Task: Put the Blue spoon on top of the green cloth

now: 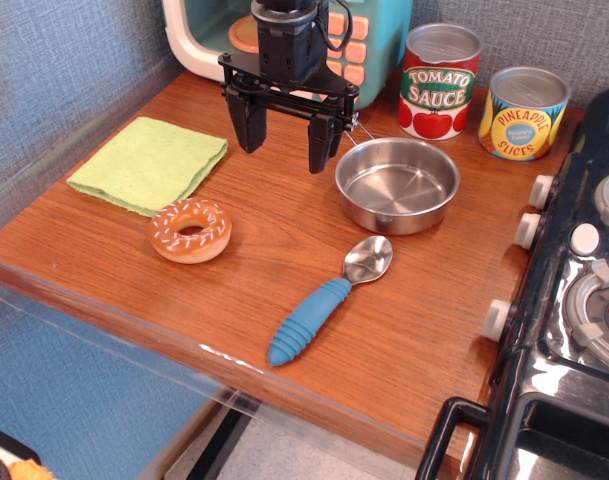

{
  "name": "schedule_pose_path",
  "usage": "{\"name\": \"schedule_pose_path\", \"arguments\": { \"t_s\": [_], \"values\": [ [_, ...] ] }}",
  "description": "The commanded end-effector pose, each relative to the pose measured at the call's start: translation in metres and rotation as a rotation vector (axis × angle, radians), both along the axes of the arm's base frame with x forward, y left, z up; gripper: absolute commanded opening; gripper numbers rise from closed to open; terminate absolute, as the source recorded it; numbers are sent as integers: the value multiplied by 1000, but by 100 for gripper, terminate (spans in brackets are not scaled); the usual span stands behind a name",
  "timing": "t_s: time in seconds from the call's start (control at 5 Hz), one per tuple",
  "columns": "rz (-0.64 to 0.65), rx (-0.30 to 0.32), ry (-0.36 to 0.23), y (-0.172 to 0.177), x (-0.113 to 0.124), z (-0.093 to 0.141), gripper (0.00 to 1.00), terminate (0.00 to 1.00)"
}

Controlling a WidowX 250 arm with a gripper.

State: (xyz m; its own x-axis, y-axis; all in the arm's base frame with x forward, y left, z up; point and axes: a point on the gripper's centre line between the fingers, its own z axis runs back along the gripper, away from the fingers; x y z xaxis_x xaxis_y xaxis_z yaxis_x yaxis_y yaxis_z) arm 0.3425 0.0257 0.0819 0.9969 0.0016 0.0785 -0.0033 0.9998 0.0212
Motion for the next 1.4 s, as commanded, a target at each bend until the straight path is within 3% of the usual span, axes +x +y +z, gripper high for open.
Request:
{"name": "schedule_pose_path", "arguments": {
  "t_s": [0.0, 0.2, 0.4, 0.6, 1.2],
  "values": [
    [0, 0, 0, 0, 0, 0, 100, 0],
    [-38, -37, -13, -6, -24, -18, 100, 0],
    [2, -48, -41, -10, -59, -27, 100, 0],
    [-34, -51, -47, -20, -78, -34, 100, 0],
    [-152, -25, -26, -55, -78, -59, 100, 0]
  ]
}}
